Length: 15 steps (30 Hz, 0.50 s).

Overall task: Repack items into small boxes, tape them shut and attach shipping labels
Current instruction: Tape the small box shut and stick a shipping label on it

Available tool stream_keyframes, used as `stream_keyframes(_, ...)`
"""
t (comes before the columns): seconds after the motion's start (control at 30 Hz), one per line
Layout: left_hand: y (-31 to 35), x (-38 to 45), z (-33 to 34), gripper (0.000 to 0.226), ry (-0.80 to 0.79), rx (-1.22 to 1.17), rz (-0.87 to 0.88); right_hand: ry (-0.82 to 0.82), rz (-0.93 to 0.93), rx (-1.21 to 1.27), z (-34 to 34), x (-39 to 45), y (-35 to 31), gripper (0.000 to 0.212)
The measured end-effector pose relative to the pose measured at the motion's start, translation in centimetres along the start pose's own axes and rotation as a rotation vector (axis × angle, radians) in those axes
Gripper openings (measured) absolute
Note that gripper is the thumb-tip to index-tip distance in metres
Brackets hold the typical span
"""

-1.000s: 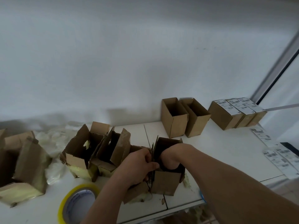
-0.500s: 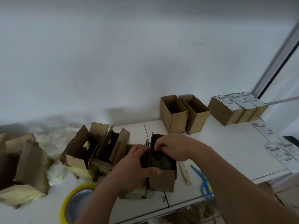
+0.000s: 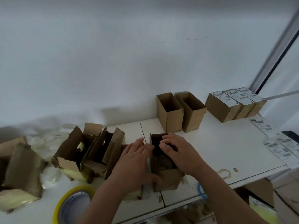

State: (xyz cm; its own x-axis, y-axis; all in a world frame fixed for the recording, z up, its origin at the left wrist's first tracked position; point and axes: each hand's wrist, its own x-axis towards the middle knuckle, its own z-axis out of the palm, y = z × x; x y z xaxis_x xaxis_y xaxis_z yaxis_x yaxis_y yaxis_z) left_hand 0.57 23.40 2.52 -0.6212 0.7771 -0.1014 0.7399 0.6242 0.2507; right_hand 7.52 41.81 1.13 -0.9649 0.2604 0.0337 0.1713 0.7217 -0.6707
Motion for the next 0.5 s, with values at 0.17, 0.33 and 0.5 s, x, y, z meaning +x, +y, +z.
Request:
stream_keyframes(0.17, 0.4, 0.5, 0.1, 0.1, -0.039, 0.043, 0.025, 0.036, 0.003, 0.117, -0.3, 0.1, 0.1, 0.019)
stream_keyframes(0.33, 0.3, 0.6, 0.1, 0.089, -0.042, 0.067, 0.016, 0.057, 0.014, 0.084, -0.3, 1.1, 0.2, 0.031)
stream_keyframes(0.5, 0.1, 0.7, 0.3, 0.099, -0.014, 0.062, -0.002, -0.048, 0.015, -0.074, -0.1, 2.2, 0.7, 0.058)
